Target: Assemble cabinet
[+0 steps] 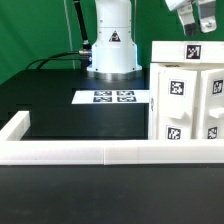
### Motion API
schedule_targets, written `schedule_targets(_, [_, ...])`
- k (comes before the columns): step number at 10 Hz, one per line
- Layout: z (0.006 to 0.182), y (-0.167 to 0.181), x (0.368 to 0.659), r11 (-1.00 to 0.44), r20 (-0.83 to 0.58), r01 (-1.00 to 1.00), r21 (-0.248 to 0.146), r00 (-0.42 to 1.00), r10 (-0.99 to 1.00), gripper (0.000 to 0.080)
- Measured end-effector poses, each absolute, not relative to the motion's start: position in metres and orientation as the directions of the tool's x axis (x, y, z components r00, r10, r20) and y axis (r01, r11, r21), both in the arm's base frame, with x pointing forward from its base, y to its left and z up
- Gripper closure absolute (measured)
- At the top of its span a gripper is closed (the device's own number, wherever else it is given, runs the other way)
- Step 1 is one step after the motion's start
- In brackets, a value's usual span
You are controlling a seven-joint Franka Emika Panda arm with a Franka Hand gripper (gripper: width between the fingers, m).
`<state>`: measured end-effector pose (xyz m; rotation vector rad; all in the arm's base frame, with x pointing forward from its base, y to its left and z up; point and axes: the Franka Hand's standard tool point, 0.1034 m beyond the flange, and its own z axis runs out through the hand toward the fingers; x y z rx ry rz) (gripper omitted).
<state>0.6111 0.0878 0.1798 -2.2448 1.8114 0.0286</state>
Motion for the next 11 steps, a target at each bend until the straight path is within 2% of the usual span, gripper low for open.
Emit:
schedule_targets(1, [0.181,0.092,0.611,-0.313,-0.139,-0.929,-0.198,0.343,-0.929,0.0002])
schedule_targets(2, [0.181,0.096,0.610,-0.387,-0.130,-0.901,-0.198,0.416,-0.900,0.0002])
schedule_targets(3, [0.181,0.099,0.610,-0.545,-0.097,-0.815,-0.198,0.570,-0.816,0.0002])
schedule_targets(5, [0.183,0.104,0.609,-0.714,-0.063,-0.675,-0.187,0.733,-0.677,0.0002])
schedule_targets(8, [0.182,0.105,0.609,-0.866,-0.008,-0.465,-0.185,0.882,-0.472,0.0002])
schedule_targets(11, [0.182,0.105,0.609,-0.950,0.036,-0.254,-0.182,0.964,-0.265,0.0002])
